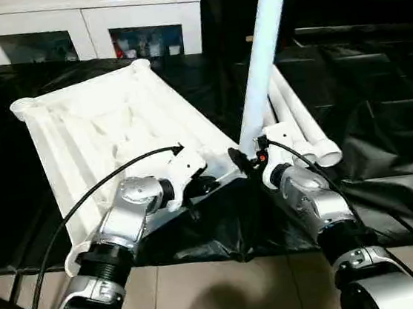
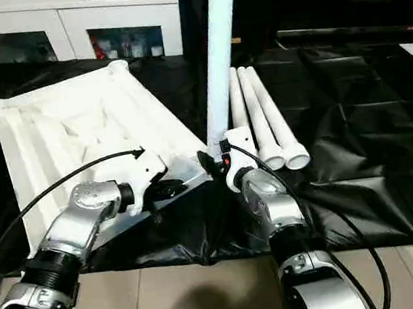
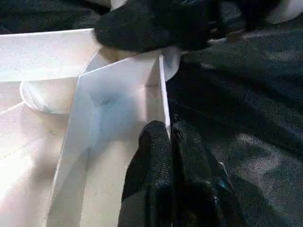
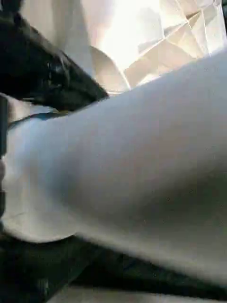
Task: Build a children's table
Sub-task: Rotate leg to tighten
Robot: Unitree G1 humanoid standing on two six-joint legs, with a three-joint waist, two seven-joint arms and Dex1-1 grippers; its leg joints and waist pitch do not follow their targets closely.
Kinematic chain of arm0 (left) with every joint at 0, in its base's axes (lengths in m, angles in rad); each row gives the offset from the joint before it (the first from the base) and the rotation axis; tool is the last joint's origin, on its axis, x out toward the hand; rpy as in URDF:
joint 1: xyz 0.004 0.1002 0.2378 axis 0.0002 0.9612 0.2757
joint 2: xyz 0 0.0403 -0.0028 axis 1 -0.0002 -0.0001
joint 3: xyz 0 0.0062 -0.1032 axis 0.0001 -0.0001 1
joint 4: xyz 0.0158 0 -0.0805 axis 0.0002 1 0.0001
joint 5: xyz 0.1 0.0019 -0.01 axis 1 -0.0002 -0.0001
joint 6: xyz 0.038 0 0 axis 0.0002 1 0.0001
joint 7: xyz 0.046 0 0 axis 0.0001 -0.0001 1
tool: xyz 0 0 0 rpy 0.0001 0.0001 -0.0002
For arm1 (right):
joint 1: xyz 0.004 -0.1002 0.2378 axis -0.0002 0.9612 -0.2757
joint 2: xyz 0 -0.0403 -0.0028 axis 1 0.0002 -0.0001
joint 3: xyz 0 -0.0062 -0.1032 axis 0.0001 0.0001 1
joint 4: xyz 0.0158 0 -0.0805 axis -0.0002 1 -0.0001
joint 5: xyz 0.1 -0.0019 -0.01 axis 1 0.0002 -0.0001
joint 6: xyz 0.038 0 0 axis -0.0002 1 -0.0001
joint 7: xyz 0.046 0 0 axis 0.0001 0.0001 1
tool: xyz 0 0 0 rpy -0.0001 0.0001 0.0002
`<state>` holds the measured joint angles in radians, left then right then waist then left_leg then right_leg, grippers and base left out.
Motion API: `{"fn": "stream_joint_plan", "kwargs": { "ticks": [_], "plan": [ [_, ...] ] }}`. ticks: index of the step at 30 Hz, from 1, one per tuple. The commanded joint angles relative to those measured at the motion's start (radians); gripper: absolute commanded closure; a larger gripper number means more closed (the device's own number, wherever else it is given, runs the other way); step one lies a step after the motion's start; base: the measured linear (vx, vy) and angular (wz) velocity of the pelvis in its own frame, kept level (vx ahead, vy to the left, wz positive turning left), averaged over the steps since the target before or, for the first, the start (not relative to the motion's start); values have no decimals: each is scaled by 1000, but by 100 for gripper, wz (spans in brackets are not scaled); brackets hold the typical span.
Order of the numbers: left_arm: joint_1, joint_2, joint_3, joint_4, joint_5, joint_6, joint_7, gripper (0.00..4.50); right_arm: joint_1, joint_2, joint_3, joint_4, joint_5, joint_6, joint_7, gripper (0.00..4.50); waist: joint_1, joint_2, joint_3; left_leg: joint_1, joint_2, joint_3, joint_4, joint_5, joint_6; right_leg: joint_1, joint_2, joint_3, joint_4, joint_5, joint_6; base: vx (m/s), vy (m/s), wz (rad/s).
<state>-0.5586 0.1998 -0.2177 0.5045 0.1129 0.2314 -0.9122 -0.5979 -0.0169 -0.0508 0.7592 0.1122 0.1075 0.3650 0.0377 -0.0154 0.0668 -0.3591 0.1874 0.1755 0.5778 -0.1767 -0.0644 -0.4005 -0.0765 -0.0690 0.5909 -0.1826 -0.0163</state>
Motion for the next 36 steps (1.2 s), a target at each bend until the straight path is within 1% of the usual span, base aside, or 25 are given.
{"fn": "stream_joint_plan", "kwargs": {
  "ticks": [1, 2, 4, 5, 7, 9, 10, 11, 12, 13, 14, 15, 16, 17, 18, 19, 21, 22, 24, 27, 28, 29, 31, 35, 36],
  "plan": [
    [-7, -57, -109, -36, -16, -34, -68, 450, -19, 73, 77, 21, -5, 13, 65, 61, 3, 10, -55, 17, 43, -15, -81, -360, -1, 24, -72, 52, -91, -371, -176, 0, 0, 0],
    [-5, -47, -112, -37, -13, -38, -77, 450, -18, 62, 84, 16, -13, 5, 76, 61, 5, 8, -56, 9, 42, -14, -81, -331, 5, 32, -71, 53, -82, -323, -189, 0, 0, 0],
    [-3, -40, -114, -39, -12, -40, -82, 450, -17, 56, 89, 15, -17, -1, 82, 61, 6, 9, -57, 8, 42, -12, -80, -317, 10, 34, -71, 52, -80, -311, -193, 0, 0, 0],
    [2, -14, -115, -44, -9, -53, -110, 450, -4, 20, 108, -9, -20, -4, 156, 61, 7, 9, -58, 10, 42, -11, -78, -312, 14, 33, -71, 52, -81, -310, -196, 0, 0, 0],
    [5, 6, -114, -46, -9, -63, -133, 450, 12, -10, 128, -38, -21, 1, 223, 61, 7, 8, -60, 4, 41, -11, -77, -281, 25, 41, -69, 52, -76, -275, -202, 0, 0, 0],
    [4, 19, -115, -42, -9, -76, -150, 450, 25, -33, 145, -64, -21, 6, 273, 61, 10, 8, -63, 2, 42, -8, -73, -231, 43, 45, -69, 52, -69, -206, -215, 0, 0, 0],
    [4, 29, -116, -41, -9, -84, -162, 450, 33, -47, 156, -77, -22, 8, 304, 61, 12, 8, -64, 0, 42, -9, -73, -219, 46, 47, -69, 52, -66, -193, -219, 0, 0, 0],
    [4, 47, -118, -35, -9, -99, -184, 450, 51, -79, 181, -109, -20, 14, 370, 61, 17, 8, -64, 2, 43, -8, -72, -203, 53, 49, -68, 50, -64, -167, -225, 0, 0, 0],
    [2, 61, -120, -29, -7, -114, -202, 450, 63, -103, 199, -130, -18, 18, 421, 61, 16, 11, -67, 4, 44, -7, -71, -203, 54, 49, -68, 51, -62, -159, -230, 0, 0, 0],
    [2, 67, -121, -27, -7, -120, -210, 450, 69, -114, 207, -140, -17, 20, 442, 61, 17, 10, -66, 3, 45, -9, -72, -203, 54, 50, -68, 50, -61, -155, -233, 0, 0, 0],
    [1, 82, -123, -20, -8, -136, -232, 450, 84, -142, 227, -167, -14, 24, 498, 61, 21, 10, -68, 5, 45, -8, -71, -202, 55, 51, -66, 49, -60, -146, -235, 0, 0, 0],
    [1, 95, -125, -15, -9, -150, -252, 450, 97, -167, 243, -189, -13, 26, 550, 61, 23, 9, -66, 6, 47, -6, -72, -205, 57, 50, -66, 50, -60, -141, -240, 0, 0, 0],
    [-1, 119, -123, -5, -17, -172, -292, 450, 123, -218, 274, -241, 0, 45, 650, 61, 26, 9, -67, 7, 46, -6, -71, -205, 60, 51, -64, 49, -61, -140, -239, 0, 0, 0],
    [-1, 119, -123, -5, -17, -172, -292, 450, 123, -218, 274, -241, 0, 45, 650, 61, 31, 7, -68, 7, 48, -4, -70, -203, 64, 52, -64, 49, -57, -136, -240, 0, 0, 0],
    [-1, 119, -123, -5, -17, -172, -292, 450, 123, -218, 274, -241, 0, 45, 650, 61, 31, 8, -66, 6, 50, -3, -71, -208, 63, 49, -66, 50, -59, -145, -242, 0, 0, 0],
    [-1, 126, -122, -1, -20, -182, -306, 450, 132, -236, 284, -259, 6, 55, 683, 61, 35, 6, -65, 8, 49, -3, -72, -227, 53, 50, -69, 49, -63, -186, -239, 0, 0, 0],
    [-1, 145, -121, 2, -33, -193, -344, 450, 145, -273, 305, -296, 20, 74, 752, 61, 37, 1, -64, 8, 50, -2, -73, -246, 45, 49, -70, 50, -66, -239, -225, 0, 0, 0],
    [-2, 155, -122, 5, -36, -200, -359, 450, 147, -288, 313, -309, 24, 83, 779, 86, 40, 2, -63, 9, 49, -3, -74, -250, 43, 49, -71, 50, -68, -257, -220, 0, 0, 0],
    [-3, 163, -123, 9, -37, -206, -374, 450, 150, -302, 318, -325, 29, 100, 811, 93, 44, 2, -63, 11, 49, -3, -74, -257, 37, 46, -71, 51, -72, -295, -207, 0, 0, 0],
    [-5, 171, -122, 14, -41, -210, -393, 450, 153, -318, 326, -346, 32, 117, 848, 129, 51, 2, -65, 11, 51, -3, -73, -237, 36, 45, -70, 51, -67, -265, -210, 0, 0, 0],
    [-6, 173, -120, 16, -44, -211, -401, 450, 155, -323, 329, -354, 34, 127, 859, 129, 51, 2, -66, 11, 51, -3, -73, -233, 36, 46, -70, 51, -66, -259, -211, 0, 0, 0],
    [-6, 175, -120, 18, -46, -213, -407, 450, 156, -325, 331, -357, 33, 130, 862, 138, 51, -2, -69, 12, 51, -3, -72, -225, 36, 48, -70, 51, -64, -248, -214, 0, 0, 0],
    [-6, 178, -120, 21, -49, -214, -419, 450, 157, -325, 332, -360, 36, 138, 866, 156, 51, 0, -70, 9, 49, -2, -70, -205, 37, 48, -70, 50, -60, -217, -224, 0, 0, 0],
    [-8, 180, -120, 29, -52, -222, -433, 450, 163, -327, 330, -375, 43, 156, 877, 169, 53, -1, -71, 9, 49, -1, -68, -192, 41, 50, -70, 50, -58, -197, -228, 0, 0, 0],
    [-7, 178, -113, 31, -59, -220, -438, 450, 169, -313, 319, -383, 60, 173, 862, 170, 53, 0, -71, 9, 49, -1, -68, -191, 42, 50, -69, 50, -58, -194, -229, 0, 0, 0]
  ]
}}
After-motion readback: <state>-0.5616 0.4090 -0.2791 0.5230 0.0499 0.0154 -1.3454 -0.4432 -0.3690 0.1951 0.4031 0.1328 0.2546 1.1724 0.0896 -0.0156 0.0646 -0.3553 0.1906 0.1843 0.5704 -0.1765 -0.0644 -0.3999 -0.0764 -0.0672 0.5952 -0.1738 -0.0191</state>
